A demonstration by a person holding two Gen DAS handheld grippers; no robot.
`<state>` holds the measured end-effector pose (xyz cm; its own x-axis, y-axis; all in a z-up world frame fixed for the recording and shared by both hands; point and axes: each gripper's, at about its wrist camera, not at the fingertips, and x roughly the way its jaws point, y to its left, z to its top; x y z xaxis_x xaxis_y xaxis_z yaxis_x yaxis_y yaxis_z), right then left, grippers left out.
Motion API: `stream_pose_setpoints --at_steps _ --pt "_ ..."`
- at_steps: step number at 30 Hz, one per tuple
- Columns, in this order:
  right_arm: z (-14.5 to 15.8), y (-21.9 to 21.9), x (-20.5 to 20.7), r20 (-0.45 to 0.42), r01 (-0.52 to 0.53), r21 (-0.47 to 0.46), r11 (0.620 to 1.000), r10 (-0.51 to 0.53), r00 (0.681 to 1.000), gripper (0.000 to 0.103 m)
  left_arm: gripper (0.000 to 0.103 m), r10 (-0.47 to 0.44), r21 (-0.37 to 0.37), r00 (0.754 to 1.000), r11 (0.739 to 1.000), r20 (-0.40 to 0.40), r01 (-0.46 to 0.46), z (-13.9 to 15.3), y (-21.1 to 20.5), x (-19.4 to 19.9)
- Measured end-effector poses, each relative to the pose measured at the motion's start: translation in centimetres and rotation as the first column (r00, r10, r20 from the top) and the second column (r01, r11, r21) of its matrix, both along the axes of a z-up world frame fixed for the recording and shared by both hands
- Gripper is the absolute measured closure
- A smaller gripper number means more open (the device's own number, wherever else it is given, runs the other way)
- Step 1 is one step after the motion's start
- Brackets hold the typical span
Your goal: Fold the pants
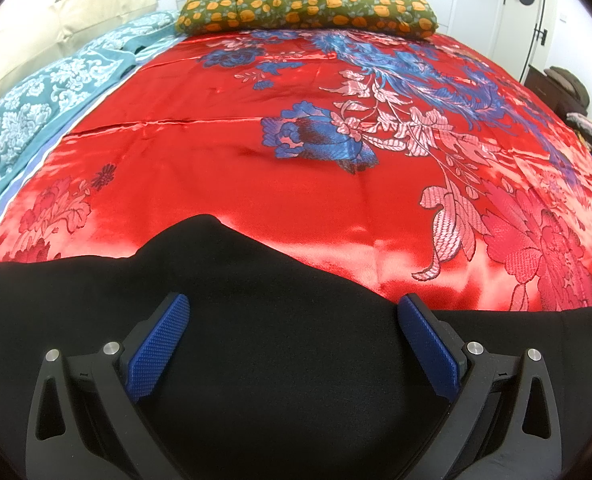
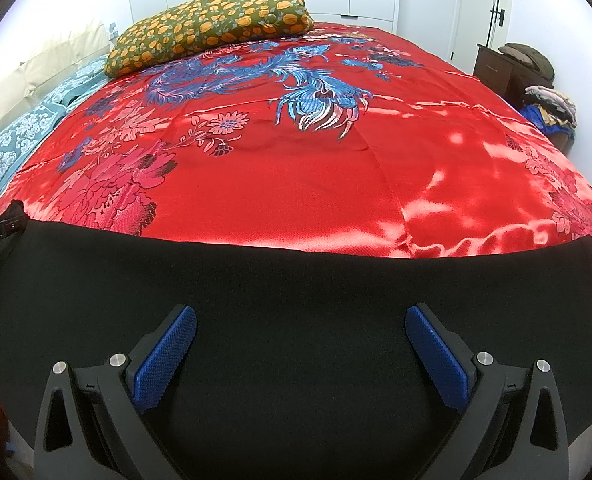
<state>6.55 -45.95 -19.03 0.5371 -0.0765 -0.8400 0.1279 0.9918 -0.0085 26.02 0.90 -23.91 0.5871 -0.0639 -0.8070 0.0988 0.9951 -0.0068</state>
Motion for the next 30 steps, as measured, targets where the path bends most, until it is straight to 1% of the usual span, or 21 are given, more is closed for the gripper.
stream_pose_setpoints --at_steps 10,19,22,23,25,27,29,30 --pt "0.0 0.0 0.0 0.000 -0.007 0.003 1.000 0.007 1.000 0.000 0.000 0.000 0.000 1.000 1.000 0.000 0.000 0.0 0.0 0.0" --pt "0.1 -0.1 0.2 -0.020 0.003 0.004 1.000 -0.002 1.000 0.000 0.000 0.001 0.000 1.000 1.000 0.000 -0.001 0.0 0.0 0.0" --pt "0.7 -0.6 0.5 -0.039 0.004 0.031 1.000 -0.003 0.999 0.000 0.000 0.001 0.000 1.000 1.000 0.000 -0.001 0.0 0.0 0.0" --pt "1.0 -0.9 0.5 -0.031 0.021 0.046 0.999 -0.020 0.999 0.000 0.000 0.001 0.000 1.000 1.000 0.000 -0.001 0.0 0.0 0.0" --pt "1.9 -1.8 0.3 0.008 0.068 0.120 0.991 -0.069 0.998 0.000 0.000 0.001 0.000 1.000 1.000 0.000 -0.001 0.0 0.0 0.0" --pt "2.9 -2.4 0.0 0.058 0.074 0.175 0.982 -0.085 0.995 0.000 0.000 0.001 0.000 1.000 1.000 0.000 -0.001 0.0 0.0 0.0" --pt "4.9 -3.5 -1.1 0.127 0.072 0.193 0.978 -0.098 0.987 0.000 0.000 0.001 0.000 1.000 1.000 0.000 -0.001 0.0 0.0 0.0" --pt "6.7 -5.0 -2.2 0.174 0.089 0.197 0.976 -0.124 0.977 0.000 0.000 0.001 0.000 1.000 1.000 0.000 -0.001 0.0 0.0 0.0"
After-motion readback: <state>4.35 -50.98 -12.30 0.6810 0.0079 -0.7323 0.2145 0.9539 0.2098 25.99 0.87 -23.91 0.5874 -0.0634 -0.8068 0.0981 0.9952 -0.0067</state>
